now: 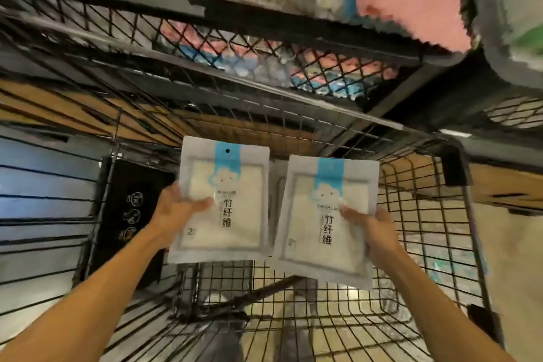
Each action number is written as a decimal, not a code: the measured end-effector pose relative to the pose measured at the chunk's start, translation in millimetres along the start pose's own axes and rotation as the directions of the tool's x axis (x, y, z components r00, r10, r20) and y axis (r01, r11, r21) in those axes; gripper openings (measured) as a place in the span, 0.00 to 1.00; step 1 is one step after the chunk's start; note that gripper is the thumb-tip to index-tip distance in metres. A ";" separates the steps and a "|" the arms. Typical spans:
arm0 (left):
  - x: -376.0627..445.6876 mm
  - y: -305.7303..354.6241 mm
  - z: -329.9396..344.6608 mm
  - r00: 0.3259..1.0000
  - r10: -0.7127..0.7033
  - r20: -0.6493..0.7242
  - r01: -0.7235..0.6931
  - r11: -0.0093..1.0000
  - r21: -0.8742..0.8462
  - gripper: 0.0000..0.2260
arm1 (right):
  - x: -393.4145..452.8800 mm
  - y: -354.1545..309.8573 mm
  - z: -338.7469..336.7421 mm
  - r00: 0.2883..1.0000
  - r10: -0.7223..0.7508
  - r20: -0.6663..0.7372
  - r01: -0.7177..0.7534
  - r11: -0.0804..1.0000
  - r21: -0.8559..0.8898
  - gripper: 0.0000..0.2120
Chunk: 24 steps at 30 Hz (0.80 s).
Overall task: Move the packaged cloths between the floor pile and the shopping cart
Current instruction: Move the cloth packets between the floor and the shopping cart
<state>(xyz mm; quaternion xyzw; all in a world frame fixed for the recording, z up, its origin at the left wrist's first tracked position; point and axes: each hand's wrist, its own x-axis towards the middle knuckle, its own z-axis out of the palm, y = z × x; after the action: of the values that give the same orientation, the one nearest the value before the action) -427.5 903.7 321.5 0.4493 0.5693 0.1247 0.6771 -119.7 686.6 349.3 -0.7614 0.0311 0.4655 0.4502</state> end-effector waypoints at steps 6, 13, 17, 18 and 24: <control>52.3 -54.2 11.5 1.000 -0.010 0.007 0.010 1.000 -0.012 0.18 | 65.0 45.9 21.7 0.999 0.007 0.042 -0.005 0.999 -0.032 0.17; 66.2 -89.6 11.2 0.990 0.083 -0.111 -0.067 0.987 0.147 0.33 | 85.7 67.9 41.8 0.987 -0.095 -0.127 0.061 0.966 -0.250 0.21; 64.0 -96.6 19.9 0.979 0.145 -0.141 -0.113 0.971 0.209 0.33 | 78.1 72.6 54.3 0.935 -0.303 -0.184 0.199 0.878 -0.435 0.25; 64.1 -96.5 25.2 0.975 0.165 -0.151 -0.123 0.958 0.259 0.36 | 77.7 74.5 56.0 0.920 -0.340 -0.195 0.219 0.859 -0.463 0.26; 60.4 -100.5 44.9 0.924 0.364 -0.116 -0.111 0.547 0.830 0.39 | 83.9 86.1 56.0 0.833 -0.518 -0.194 0.156 0.557 -0.816 0.40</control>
<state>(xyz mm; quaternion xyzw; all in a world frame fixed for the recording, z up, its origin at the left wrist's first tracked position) -402.9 867.0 203.9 0.7595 0.5836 0.0036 0.2872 -150.6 706.7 221.9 -0.9493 -0.2269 0.1623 0.1452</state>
